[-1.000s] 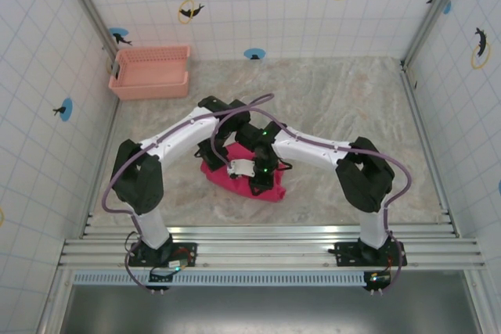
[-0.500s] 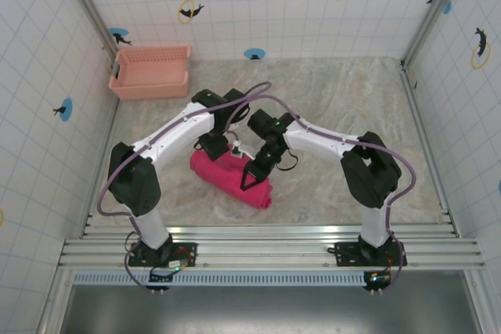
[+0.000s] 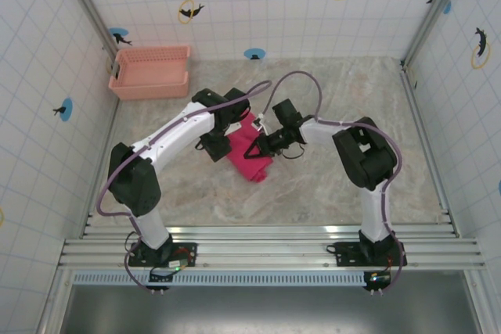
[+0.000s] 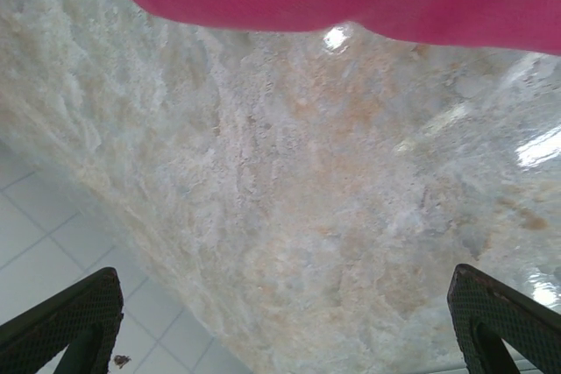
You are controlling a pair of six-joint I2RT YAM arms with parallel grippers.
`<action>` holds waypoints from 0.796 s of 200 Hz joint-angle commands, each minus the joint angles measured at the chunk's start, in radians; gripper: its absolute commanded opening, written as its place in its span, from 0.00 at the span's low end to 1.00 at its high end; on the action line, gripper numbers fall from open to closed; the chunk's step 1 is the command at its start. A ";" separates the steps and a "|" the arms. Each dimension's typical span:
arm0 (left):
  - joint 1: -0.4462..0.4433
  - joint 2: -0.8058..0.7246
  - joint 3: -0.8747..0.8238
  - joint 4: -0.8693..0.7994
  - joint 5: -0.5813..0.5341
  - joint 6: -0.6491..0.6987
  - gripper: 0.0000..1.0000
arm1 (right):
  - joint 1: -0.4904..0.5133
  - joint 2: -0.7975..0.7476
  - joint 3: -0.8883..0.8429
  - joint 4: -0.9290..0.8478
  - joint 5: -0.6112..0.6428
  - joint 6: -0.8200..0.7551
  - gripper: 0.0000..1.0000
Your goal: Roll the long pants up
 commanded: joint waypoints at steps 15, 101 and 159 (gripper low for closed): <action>0.021 -0.016 -0.048 0.115 0.226 -0.100 0.97 | -0.037 0.080 -0.095 0.724 -0.003 0.494 0.01; 0.253 0.138 -0.038 0.512 0.671 -0.431 0.97 | -0.083 0.308 -0.190 1.483 0.081 1.018 0.00; 0.345 0.334 0.031 0.771 0.974 -0.677 0.97 | -0.089 0.279 -0.215 1.481 0.024 1.000 0.00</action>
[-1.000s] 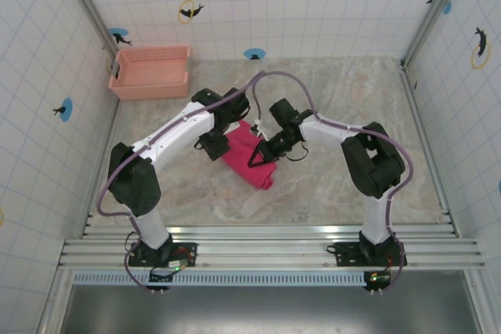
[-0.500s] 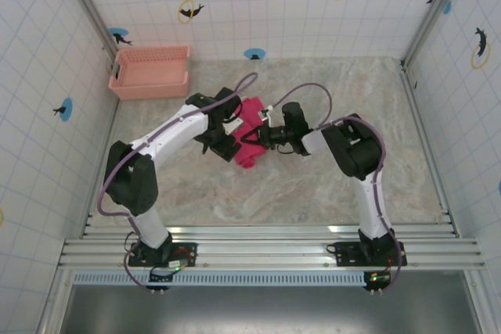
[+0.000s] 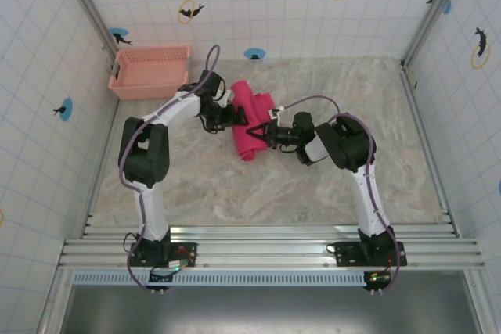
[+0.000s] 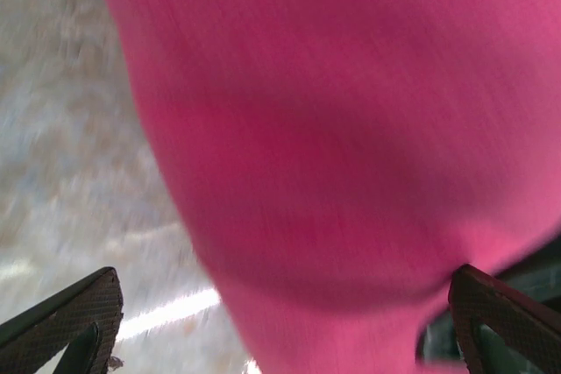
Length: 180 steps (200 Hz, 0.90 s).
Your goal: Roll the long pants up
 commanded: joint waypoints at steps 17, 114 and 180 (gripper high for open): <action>0.032 0.054 0.022 0.185 0.125 -0.163 0.98 | -0.001 -0.008 -0.025 0.078 -0.048 -0.005 0.01; 0.020 0.259 0.024 0.659 0.413 -0.440 0.97 | 0.022 0.015 0.017 0.078 -0.090 0.011 0.01; -0.020 0.369 0.049 0.810 0.498 -0.541 0.30 | 0.040 0.045 0.110 0.079 -0.079 0.053 0.01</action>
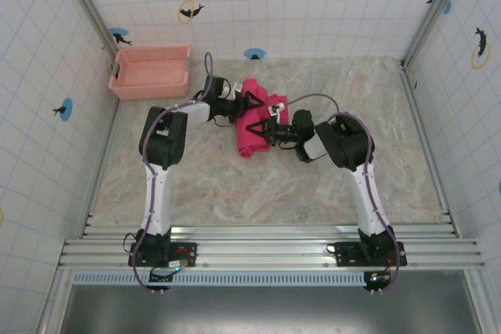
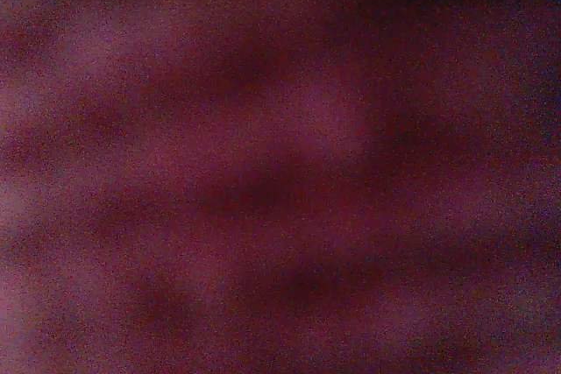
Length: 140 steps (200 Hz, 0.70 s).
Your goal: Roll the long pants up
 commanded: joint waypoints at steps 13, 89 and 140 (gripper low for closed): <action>-0.038 0.067 0.011 0.057 0.021 -0.043 0.00 | 0.044 0.016 0.059 0.066 -0.071 0.024 0.01; -0.015 -0.094 0.119 -0.403 -0.299 0.273 0.00 | -0.026 -0.109 -0.086 0.001 -0.014 -0.081 0.51; -0.015 -0.063 0.460 -0.942 -0.675 0.553 0.00 | -0.117 -0.582 -0.225 -1.227 0.205 -1.008 0.97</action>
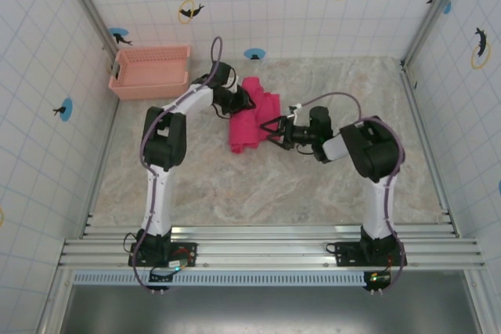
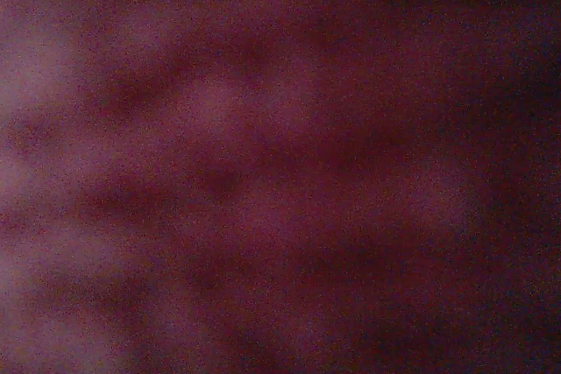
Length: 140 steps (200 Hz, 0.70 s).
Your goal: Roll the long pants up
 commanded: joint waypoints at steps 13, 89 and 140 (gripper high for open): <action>0.012 -0.024 0.176 -0.373 -0.298 0.235 0.00 | 0.023 -0.303 0.077 -1.041 0.325 -0.755 0.97; -0.031 0.023 0.225 -0.610 -0.606 0.364 0.00 | 0.308 -0.394 0.173 -1.130 0.731 -0.659 0.97; -0.055 -0.005 0.100 -0.599 -0.611 0.327 0.00 | 0.588 -0.290 0.350 -1.057 1.066 -0.550 0.97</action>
